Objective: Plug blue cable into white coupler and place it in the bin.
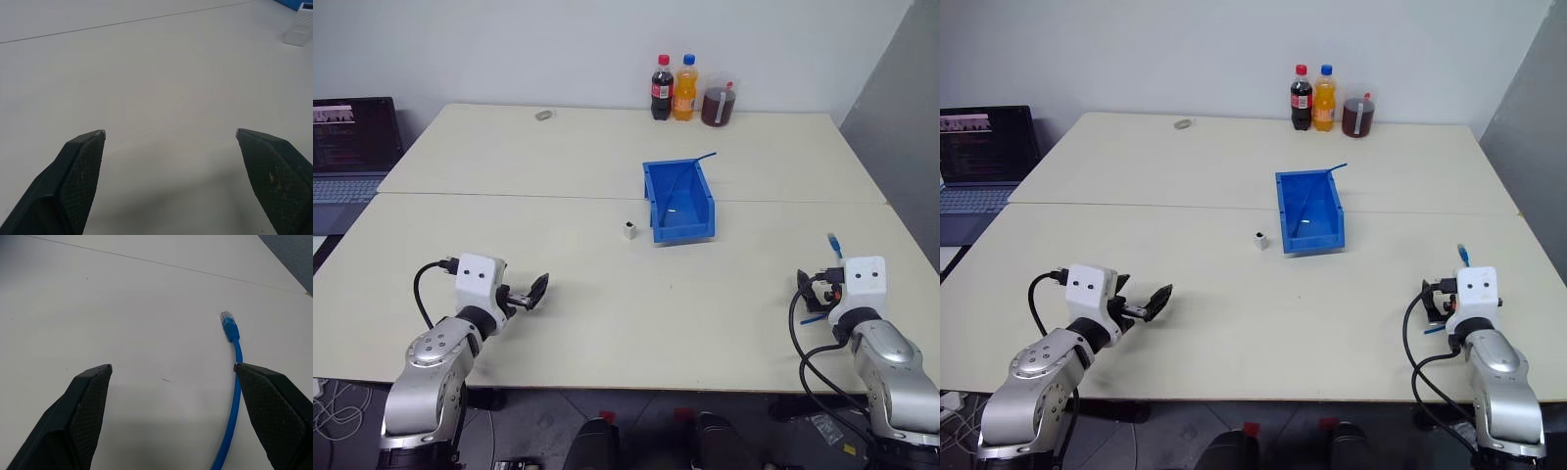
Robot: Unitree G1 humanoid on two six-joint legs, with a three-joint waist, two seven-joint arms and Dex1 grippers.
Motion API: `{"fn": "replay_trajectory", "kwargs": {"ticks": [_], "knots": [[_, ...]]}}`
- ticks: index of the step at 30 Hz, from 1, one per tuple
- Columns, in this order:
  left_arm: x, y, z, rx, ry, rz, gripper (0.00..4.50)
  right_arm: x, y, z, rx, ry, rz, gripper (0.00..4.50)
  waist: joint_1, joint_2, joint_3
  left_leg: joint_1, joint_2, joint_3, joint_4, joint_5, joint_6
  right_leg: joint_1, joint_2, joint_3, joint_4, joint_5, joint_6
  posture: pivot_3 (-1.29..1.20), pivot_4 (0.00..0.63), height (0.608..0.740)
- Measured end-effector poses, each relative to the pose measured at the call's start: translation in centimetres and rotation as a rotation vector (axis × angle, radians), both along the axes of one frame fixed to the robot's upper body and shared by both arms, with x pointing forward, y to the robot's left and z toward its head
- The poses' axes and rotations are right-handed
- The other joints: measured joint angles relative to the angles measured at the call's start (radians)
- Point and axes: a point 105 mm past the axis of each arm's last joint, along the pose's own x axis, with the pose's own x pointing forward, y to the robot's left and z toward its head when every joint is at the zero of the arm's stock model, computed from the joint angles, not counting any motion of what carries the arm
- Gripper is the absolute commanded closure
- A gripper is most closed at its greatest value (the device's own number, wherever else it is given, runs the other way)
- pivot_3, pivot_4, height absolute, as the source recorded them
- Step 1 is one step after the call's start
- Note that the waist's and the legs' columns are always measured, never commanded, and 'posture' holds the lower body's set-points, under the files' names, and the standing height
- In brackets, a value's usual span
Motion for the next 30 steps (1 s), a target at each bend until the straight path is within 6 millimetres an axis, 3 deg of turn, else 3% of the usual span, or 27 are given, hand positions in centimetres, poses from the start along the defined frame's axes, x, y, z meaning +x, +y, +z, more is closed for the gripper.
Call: {"fn": "replay_trajectory", "kwargs": {"ticks": [5,9,11,13,16,19,24,26,30], "knots": [[0.4,-0.5,0.5,0.009,-0.011,-0.040,0.00,-0.1,-0.1,-0.1,-0.003,0.002,-0.002,0.26,0.000,0.000,0.000,0.000,0.000,0.000,0.000,0.000,0.000,0.000,0.000,0.000,0.000,0.000,0.000,0.00,0.150,0.740],[1.8,-2.3,2.4,0.047,-0.049,-0.158,0.00,0.0,-0.4,0.4,-0.026,-0.009,-0.001,0.26,0.002,0.000,0.000,0.000,0.000,0.000,0.001,0.000,0.000,0.000,0.000,0.000,0.001,0.000,0.000,0.00,0.150,0.740],[3.2,-4.5,4.0,0.065,-0.080,-0.283,0.00,0.1,-0.5,0.9,-0.039,-0.025,-0.003,0.26,0.009,0.000,0.000,-0.001,0.000,-0.001,0.001,0.000,0.000,0.001,0.000,-0.001,0.000,0.000,0.001,0.00,0.150,0.740],[4.3,-8.0,5.7,0.075,-0.122,-0.455,0.00,0.3,-0.7,1.6,-0.057,-0.044,-0.001,0.26,0.013,-0.001,0.000,-0.001,-0.001,0.000,0.002,0.000,0.000,0.001,0.000,-0.001,0.000,0.001,0.001,0.00,0.150,0.740],[4.4,-12.8,7.2,0.089,-0.164,-0.695,0.00,0.4,-1.6,2.3,-0.079,-0.057,-0.015,0.26,0.006,-0.001,0.000,-0.001,-0.002,0.001,0.001,0.000,0.000,0.001,0.001,0.002,-0.001,0.001,0.001,0.00,0.150,0.740],[4.0,-16.9,7.1,0.098,-0.159,-0.910,0.00,0.9,-2.7,2.6,-0.096,-0.040,-0.019,0.26,-0.001,-0.001,0.000,-0.001,-0.002,0.002,0.001,0.000,0.000,0.000,0.001,0.004,-0.002,0.001,0.001,0.00,0.150,0.740],[3.5,-22.7,6.0,0.132,-0.129,-1.206,0.00,2.3,-4.3,1.5,-0.044,0.065,0.010,0.26,-0.002,-0.001,0.000,0.000,-0.002,0.003,0.002,0.000,0.001,0.000,0.002,0.005,-0.001,0.001,0.001,0.00,0.150,0.740],[3.2,-23.9,5.3,0.153,-0.119,-1.271,0.00,2.9,-4.6,1.4,-0.024,0.079,0.023,0.26,-0.005,-0.001,0.000,0.001,-0.001,0.003,0.001,0.000,0.001,0.000,0.003,0.006,-0.001,0.001,0.001,0.00,0.150,0.740],[4.1,-24.2,3.5,0.171,-0.080,-1.280,0.00,3.8,-6.0,0.3,0.041,0.147,0.058,0.26,-0.005,-0.001,0.000,0.000,-0.001,0.002,0.001,0.000,0.001,0.000,0.004,0.006,-0.001,0.001,0.000,0.00,0.150,0.740]]}}
